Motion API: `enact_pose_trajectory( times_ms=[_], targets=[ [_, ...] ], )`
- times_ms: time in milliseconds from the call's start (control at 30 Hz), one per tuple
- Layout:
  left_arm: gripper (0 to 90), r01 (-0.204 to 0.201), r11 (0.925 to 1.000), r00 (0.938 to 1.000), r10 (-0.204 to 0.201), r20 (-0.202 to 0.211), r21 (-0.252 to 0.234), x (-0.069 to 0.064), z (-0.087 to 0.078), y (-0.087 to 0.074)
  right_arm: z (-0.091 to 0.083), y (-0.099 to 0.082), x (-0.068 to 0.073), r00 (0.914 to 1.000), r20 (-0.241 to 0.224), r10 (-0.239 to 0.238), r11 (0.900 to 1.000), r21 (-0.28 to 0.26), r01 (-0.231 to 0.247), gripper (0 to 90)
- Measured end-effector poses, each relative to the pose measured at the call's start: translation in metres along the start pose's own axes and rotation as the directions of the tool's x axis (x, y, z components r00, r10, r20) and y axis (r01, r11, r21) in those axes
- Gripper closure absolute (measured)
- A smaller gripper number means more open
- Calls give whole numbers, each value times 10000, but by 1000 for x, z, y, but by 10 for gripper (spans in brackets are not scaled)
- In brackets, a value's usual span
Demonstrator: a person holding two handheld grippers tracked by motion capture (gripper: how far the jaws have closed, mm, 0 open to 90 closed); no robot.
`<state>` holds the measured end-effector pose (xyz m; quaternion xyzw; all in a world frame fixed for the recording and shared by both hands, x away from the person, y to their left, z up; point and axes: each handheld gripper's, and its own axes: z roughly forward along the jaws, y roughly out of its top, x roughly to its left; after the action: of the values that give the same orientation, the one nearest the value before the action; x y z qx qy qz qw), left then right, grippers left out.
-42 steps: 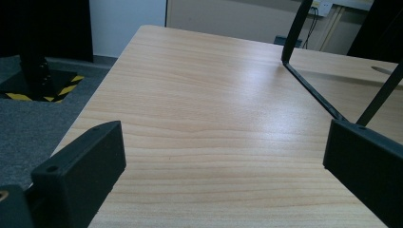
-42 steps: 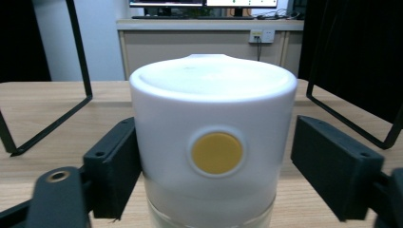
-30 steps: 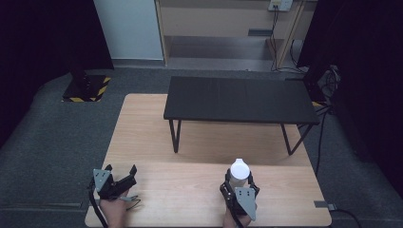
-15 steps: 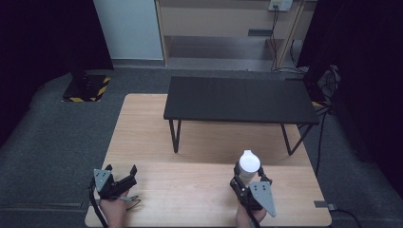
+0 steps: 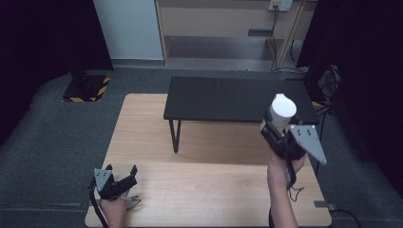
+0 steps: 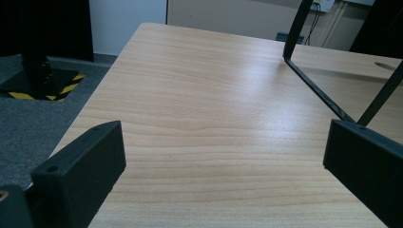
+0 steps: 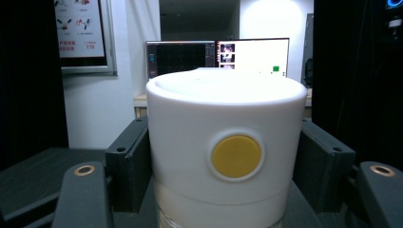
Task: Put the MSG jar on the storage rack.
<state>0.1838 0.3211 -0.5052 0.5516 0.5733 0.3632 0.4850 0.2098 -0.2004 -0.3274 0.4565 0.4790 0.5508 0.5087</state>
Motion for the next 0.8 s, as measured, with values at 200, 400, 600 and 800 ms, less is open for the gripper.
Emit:
enact_pose_trajectory(
  times_ms=[200, 400, 600, 800],
  targets=[
    [0, -13, 10000, 10000, 13, 4, 18, 0, 0, 0, 42, 2, -10, 9998, -115, -188, 9996, 205, 191, 308],
    [0, -57, 10000, 10000, 58, -16, 43, -1, 1, 1, 82, 5, -17, 9995, 8, -326, 9980, 544, 325, 308],
    [0, -127, 9999, 9999, 127, -43, 52, -2, 1, 1, 116, 8, -26, 9993, 187, -323, 9949, 958, 303, 308],
    [0, -167, 9998, 9998, 168, -54, 88, -3, 1, 1, 126, 5, -30, 9994, 251, -225, 9933, 1139, 195, 308]
  ],
)
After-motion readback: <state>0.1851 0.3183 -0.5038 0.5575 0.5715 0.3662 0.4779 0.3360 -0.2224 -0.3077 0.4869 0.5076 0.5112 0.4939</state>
